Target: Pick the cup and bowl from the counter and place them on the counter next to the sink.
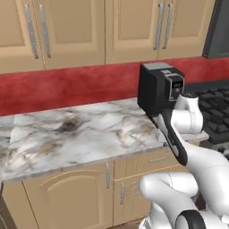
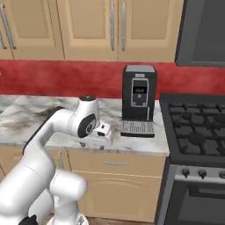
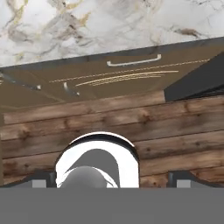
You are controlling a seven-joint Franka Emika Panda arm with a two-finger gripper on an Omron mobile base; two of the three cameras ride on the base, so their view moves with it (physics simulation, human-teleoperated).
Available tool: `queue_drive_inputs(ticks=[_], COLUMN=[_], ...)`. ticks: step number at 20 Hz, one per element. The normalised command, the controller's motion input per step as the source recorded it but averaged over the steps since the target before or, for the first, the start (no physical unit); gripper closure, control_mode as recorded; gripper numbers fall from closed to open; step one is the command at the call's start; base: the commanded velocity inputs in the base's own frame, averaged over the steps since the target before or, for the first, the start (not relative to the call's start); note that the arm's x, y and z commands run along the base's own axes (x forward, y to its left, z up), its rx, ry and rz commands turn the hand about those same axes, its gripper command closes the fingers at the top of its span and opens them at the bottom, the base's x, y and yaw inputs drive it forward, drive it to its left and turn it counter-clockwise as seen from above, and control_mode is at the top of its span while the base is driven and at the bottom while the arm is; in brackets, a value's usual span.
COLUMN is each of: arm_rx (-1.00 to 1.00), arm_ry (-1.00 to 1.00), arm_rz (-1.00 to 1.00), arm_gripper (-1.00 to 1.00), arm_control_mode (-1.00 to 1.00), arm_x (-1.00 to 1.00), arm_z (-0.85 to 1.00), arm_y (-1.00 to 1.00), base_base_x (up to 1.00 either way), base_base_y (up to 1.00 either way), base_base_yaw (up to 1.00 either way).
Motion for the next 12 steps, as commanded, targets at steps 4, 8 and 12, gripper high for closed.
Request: queue_drive_inputs(ticks=[4, 8, 12], arm_rx=[0.00, 0.00, 0.00], arm_ry=[0.00, 0.00, 0.00], arm_rz=[0.00, 0.00, 0.00], arm_gripper=[-1.00, -1.00, -1.00], arm_control_mode=[1.00, 1.00, 1.00], arm_x=[0.00, 0.00, 0.00], arm_z=[0.00, 0.00, 0.00], arm_y=[0.00, 0.00, 0.00], base_base_x=[0.90, 0.25, -0.25], base_base_y=[-1.00, -1.00, -1.00], base_base_yaw=[0.24, 0.20, 0.09])
